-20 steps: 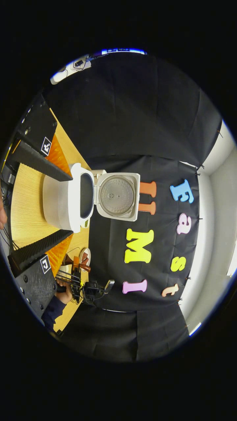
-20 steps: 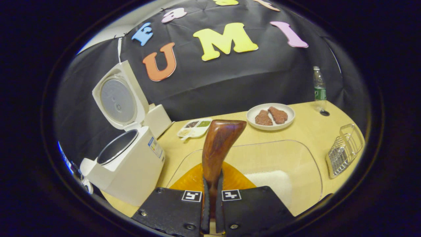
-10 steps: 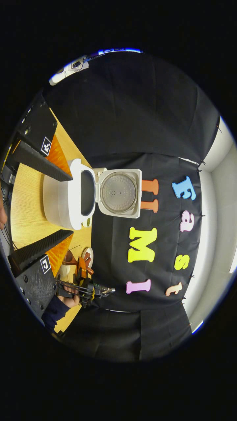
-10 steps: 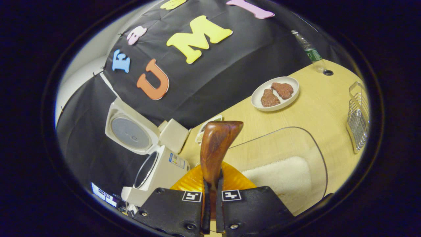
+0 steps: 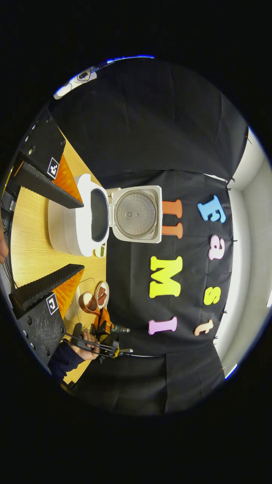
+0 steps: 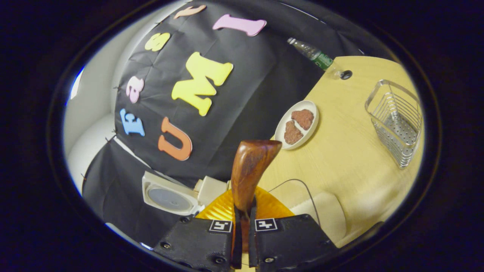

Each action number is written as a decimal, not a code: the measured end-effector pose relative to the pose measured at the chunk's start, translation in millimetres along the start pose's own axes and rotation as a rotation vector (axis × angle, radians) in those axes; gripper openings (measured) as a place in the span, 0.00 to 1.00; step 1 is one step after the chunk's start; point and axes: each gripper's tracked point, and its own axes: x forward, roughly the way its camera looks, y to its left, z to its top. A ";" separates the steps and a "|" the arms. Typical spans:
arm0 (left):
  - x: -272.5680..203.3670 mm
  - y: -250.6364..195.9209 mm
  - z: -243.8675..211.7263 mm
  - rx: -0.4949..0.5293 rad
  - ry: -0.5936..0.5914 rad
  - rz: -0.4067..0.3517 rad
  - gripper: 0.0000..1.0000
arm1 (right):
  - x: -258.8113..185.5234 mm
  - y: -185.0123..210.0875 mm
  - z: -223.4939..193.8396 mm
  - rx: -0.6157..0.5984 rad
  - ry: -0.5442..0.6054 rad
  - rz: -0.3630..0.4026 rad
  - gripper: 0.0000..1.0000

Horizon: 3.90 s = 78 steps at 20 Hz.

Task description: Close the left gripper, press the button to open the rice cooker; take a wooden spoon from the chopstick holder with the right hand, scoop a spoonful of rice and pour it into the rice cooker, then put the wooden spoon back into the chopstick holder.

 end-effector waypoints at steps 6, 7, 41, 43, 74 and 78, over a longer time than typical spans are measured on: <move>-4.7 -0.2 1.3 -0.018 -0.016 -0.015 0.94 | -39.4 41.6 49.6 0.389 -0.040 0.201 0.08; -5.3 1.0 0.6 -0.017 -0.016 -0.014 0.94 | -42.8 45.0 54.1 0.406 -0.046 0.214 0.08; -38.3 86.1 -39.0 -0.037 0.001 0.088 0.94 | 138.8 301.7 -120.2 -0.615 -0.044 0.188 0.09; -39.6 86.3 -39.1 -0.048 0.005 0.081 0.94 | 141.9 308.4 -140.8 -0.710 -0.036 0.203 0.08; -28.7 33.6 -18.7 -0.008 -0.026 0.064 0.94 | 23.8 283.2 -128.2 -1.376 -0.193 0.284 0.11; -17.2 0.7 -8.1 0.001 -0.044 0.032 0.94 | -10.1 254.7 -76.7 -1.372 -0.223 0.225 0.12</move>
